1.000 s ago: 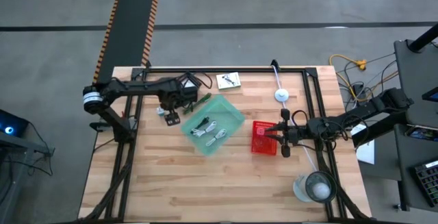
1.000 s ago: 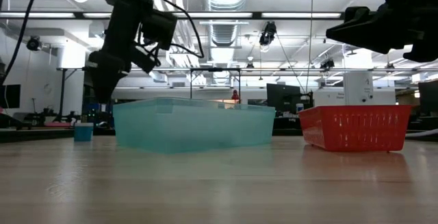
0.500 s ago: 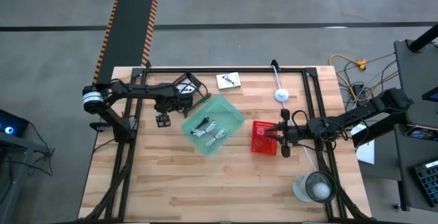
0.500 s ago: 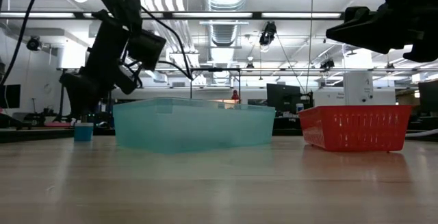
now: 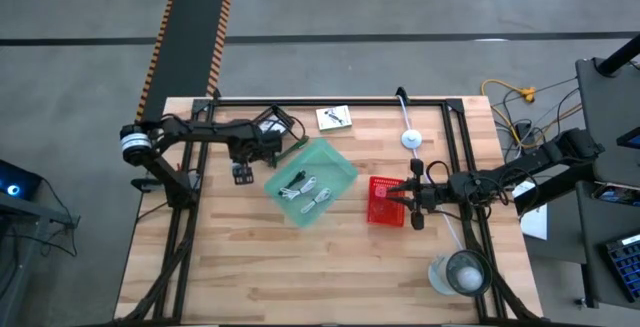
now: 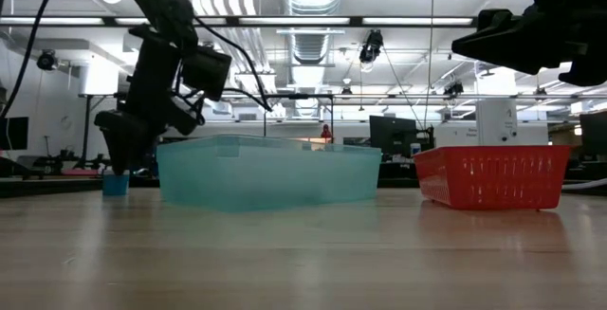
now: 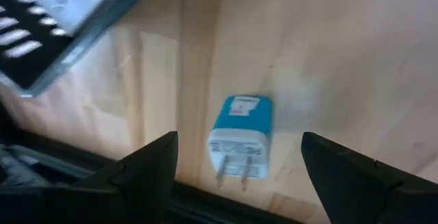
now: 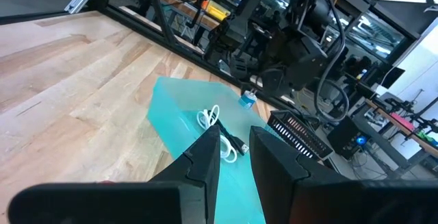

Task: Pick and place items into bin
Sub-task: Put the blue charger adapter into the red bin

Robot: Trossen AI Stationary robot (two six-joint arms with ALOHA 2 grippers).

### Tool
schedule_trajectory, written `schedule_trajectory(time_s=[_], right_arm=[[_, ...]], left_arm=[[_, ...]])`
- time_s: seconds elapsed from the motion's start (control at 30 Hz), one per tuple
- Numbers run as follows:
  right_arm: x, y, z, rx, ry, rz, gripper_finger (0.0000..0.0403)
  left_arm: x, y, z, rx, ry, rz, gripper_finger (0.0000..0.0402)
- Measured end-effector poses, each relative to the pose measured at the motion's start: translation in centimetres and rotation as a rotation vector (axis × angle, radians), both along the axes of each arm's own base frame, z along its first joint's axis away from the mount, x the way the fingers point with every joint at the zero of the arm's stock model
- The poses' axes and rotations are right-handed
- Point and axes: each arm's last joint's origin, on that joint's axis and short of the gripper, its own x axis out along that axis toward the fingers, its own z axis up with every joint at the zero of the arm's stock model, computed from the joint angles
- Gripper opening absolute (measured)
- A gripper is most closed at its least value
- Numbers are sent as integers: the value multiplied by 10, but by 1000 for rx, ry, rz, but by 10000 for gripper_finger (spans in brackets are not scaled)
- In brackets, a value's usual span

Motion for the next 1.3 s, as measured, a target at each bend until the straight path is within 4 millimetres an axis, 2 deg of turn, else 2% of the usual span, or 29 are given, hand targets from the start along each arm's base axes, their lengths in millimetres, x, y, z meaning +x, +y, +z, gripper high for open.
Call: schedule_trajectory(time_s=[0.43, 0.77, 1.03, 1.3], right_arm=[[0, 0, 0, -1, 0, 0, 68], [0, 0, 0, -3, 0, 0, 68], [0, 0, 0, -2, 0, 0, 68], [0, 0, 0, -2, 0, 0, 68]], left_arm=[[-6, 12, -8, -63, -54, 52, 290], [-16, 9, -23, -129, -56, 84, 286], [-17, 8, -30, -136, -90, 78, 247], [-17, 7, -31, -160, -97, 81, 183]])
